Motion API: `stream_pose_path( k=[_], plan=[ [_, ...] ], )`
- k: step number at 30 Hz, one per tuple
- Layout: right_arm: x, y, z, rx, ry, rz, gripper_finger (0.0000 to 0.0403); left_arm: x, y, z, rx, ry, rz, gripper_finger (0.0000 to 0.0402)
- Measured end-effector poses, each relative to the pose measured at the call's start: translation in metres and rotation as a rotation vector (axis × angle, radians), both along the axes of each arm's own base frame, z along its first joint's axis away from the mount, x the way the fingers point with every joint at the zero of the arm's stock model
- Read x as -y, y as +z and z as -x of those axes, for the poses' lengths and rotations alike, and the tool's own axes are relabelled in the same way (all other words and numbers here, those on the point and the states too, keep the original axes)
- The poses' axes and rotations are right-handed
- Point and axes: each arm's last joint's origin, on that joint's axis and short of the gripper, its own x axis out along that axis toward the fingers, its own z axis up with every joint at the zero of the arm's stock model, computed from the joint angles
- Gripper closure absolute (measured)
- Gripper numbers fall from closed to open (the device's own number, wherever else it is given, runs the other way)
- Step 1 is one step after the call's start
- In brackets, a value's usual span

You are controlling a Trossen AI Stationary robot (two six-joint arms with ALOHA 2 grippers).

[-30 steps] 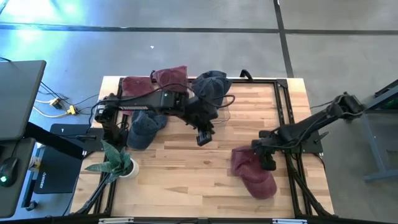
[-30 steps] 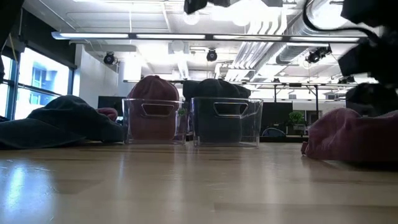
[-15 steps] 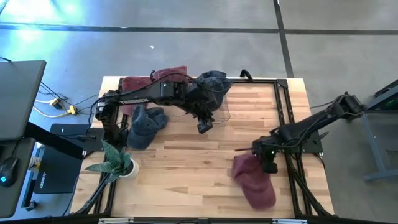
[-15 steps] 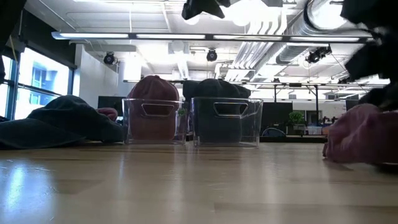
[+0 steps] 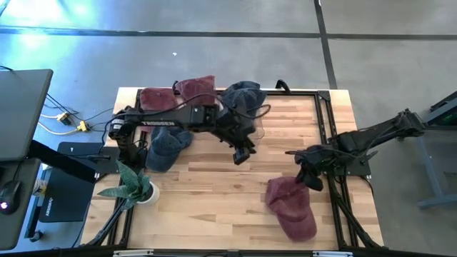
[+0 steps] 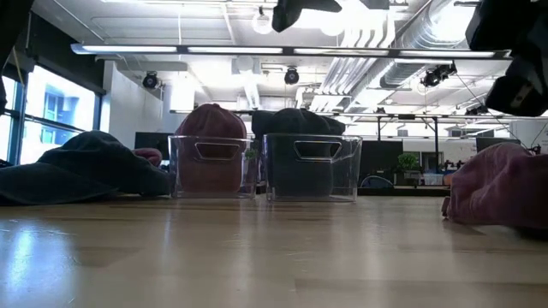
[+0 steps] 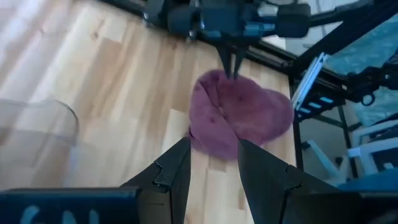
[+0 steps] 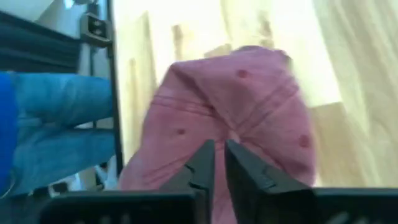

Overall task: Pick & Place hat
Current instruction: Put the bottom red cap into the left bin

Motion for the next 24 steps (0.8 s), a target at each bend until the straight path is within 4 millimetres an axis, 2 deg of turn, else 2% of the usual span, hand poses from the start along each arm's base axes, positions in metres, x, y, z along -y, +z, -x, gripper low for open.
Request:
stream_pose_path(
  k=[7,10,13,16,18,22,24],
  plan=[
    [0.001,-0.024,-0.013,-0.149,-0.039,0.196,0.0253,0.025,-0.021,-0.009,-0.054,-0.025,0.016,0.0275],
    [-0.003,-0.034,-0.029,-0.121,0.053,0.239,0.0212,0.028,-0.015,-0.008,-0.020,-0.033,0.017,0.0275],
    [-0.007,-0.048,-0.040,-0.125,0.182,0.294,0.0200,0.028,-0.017,-0.009,-0.031,-0.032,0.021,0.0275],
    [-0.010,-0.061,-0.048,-0.150,0.268,0.335,0.0225,0.028,-0.018,-0.009,-0.036,-0.031,0.025,0.0275],
    [-0.012,-0.066,-0.052,-0.146,0.307,0.310,0.0265,0.027,-0.018,-0.007,-0.049,-0.030,0.014,0.0275],
    [-0.015,-0.065,-0.055,-0.128,0.335,0.229,0.0375,0.025,-0.021,0.002,-0.131,0.002,-0.046,0.0275],
    [-0.016,-0.060,-0.053,-0.113,0.327,0.184,0.0389,0.024,-0.020,0.005,-0.146,0.011,-0.070,0.0275]
  ],
)
